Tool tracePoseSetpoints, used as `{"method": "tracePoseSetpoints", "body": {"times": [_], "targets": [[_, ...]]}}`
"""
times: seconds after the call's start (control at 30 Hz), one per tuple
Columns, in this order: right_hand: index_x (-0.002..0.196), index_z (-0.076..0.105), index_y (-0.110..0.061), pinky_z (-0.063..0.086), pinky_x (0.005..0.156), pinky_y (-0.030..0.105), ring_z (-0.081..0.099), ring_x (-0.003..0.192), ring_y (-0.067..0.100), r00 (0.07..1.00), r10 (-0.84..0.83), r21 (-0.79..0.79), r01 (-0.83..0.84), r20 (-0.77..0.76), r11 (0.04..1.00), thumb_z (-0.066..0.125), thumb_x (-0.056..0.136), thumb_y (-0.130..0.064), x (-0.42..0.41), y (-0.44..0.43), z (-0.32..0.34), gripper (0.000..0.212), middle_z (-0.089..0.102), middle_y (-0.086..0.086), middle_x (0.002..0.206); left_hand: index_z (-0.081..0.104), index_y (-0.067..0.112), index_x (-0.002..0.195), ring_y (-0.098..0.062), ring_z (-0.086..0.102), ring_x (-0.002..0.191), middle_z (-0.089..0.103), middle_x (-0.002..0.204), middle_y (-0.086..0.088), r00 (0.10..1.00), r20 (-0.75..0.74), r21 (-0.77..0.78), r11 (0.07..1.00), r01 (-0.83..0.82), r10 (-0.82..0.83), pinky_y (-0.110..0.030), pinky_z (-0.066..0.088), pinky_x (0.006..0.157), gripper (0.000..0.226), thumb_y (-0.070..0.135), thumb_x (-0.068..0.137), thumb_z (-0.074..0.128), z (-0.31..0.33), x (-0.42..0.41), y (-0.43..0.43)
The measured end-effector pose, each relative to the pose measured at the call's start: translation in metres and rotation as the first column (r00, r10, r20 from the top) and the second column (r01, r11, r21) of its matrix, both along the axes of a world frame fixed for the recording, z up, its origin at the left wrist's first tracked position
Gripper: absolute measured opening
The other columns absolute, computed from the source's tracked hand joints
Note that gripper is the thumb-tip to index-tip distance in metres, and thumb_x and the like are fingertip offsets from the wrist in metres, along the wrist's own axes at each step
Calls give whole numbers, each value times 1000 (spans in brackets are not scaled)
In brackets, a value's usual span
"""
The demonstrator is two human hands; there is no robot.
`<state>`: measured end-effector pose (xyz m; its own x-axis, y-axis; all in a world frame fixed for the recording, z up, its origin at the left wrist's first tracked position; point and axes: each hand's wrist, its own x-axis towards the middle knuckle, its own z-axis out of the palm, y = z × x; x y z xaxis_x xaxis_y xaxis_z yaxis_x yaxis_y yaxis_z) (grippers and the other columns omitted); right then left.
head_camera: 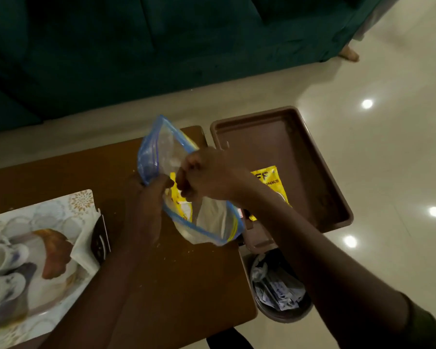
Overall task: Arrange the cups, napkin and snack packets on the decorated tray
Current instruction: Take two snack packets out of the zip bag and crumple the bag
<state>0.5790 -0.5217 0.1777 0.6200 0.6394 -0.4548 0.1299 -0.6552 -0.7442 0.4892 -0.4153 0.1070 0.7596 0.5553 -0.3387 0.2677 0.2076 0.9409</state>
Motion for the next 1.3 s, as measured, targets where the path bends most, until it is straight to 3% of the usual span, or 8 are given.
{"method": "tracePoseSetpoints", "body": {"times": [0.1, 0.17, 0.27, 0.5, 0.83, 0.93, 1.1, 1.3], "targets": [[120, 58, 1, 48, 76, 28, 61, 112, 30, 992, 125, -310, -116, 10, 944, 52, 92, -24, 0, 13, -47, 37, 63, 17, 123, 66, 25, 67, -1, 62, 66, 66, 63, 14, 1000, 17, -39, 999, 6, -5, -18, 50, 66, 21, 7, 73, 56, 6, -2, 5], [134, 42, 2, 40, 71, 27, 55, 120, 32, 994, 100, -353, -109, -45, 929, 57, 90, -40, -6, 24, -76, 62, 52, 18, 134, 69, 18, 73, -23, 61, 84, 63, 83, -10, 999, 35, -134, 991, -15, 20, -38, 49, 81, 18, 9, 65, 55, 7, -1, 5], [143, 22, 3, 38, 78, 30, 52, 123, 33, 990, -27, -391, -30, -138, 920, 66, 84, -42, -18, 38, -116, 86, 48, 18, 137, 66, 15, 69, -28, 53, 88, 54, 88, -15, 1000, 30, -154, 988, -2, 6, -46, 44, 84, 12, 14, 58, 62, 11, -4, 2], [107, 60, -1, 48, 69, 31, 64, 99, 32, 976, 93, -463, 10, 198, 886, 58, 81, -9, -17, 29, -123, 27, 66, 17, 106, 65, 19, 65, -8, 56, 54, 58, 58, 4, 1000, 25, 51, 999, 13, -14, -20, 44, 50, 6, 17, 63, 60, 10, -15, 6], [114, 63, -7, 44, 69, 26, 63, 103, 29, 906, 400, -554, -263, 140, 790, 69, 80, -16, 7, 18, 13, 35, 65, 11, 112, 52, 23, 58, 5, 51, 42, 57, 46, 18, 996, -21, 330, 941, -72, 83, -6, 33, 39, 16, 18, 68, 63, 11, -18, 9], [119, 61, -8, 43, 73, 27, 61, 108, 30, 918, 356, -502, -228, 174, 834, 70, 81, -19, 13, 12, 51, 40, 62, 10, 115, 48, 6, 56, -3, 43, 38, 44, 42, 6, 997, 0, 341, 937, -76, 81, -10, 29, 38, 28, 7, 76, 67, 7, -20, 11], [117, 64, -14, 48, 86, 32, 63, 98, 26, 949, 211, -345, -123, 232, 931, 70, 82, -14, 31, -13, 91, 36, 67, 4, 104, 34, 20, 54, -3, 41, 38, 42, 39, 9, 998, 21, 393, 918, -56, 51, -10, 27, 40, 37, 6, 73, 62, 6, -24, 13], [104, 58, -3, 46, 85, 37, 57, 93, 30, 936, 227, -482, -74, 268, 873, 66, 86, -22, 68, -41, 76, 27, 60, 14, 98, 43, 31, 59, 8, 53, 43, 46, 56, 12, 979, -40, 434, 886, -164, 201, -7, 36, 40, 41, 3, 79, 66, 12, -27, 10]]}}
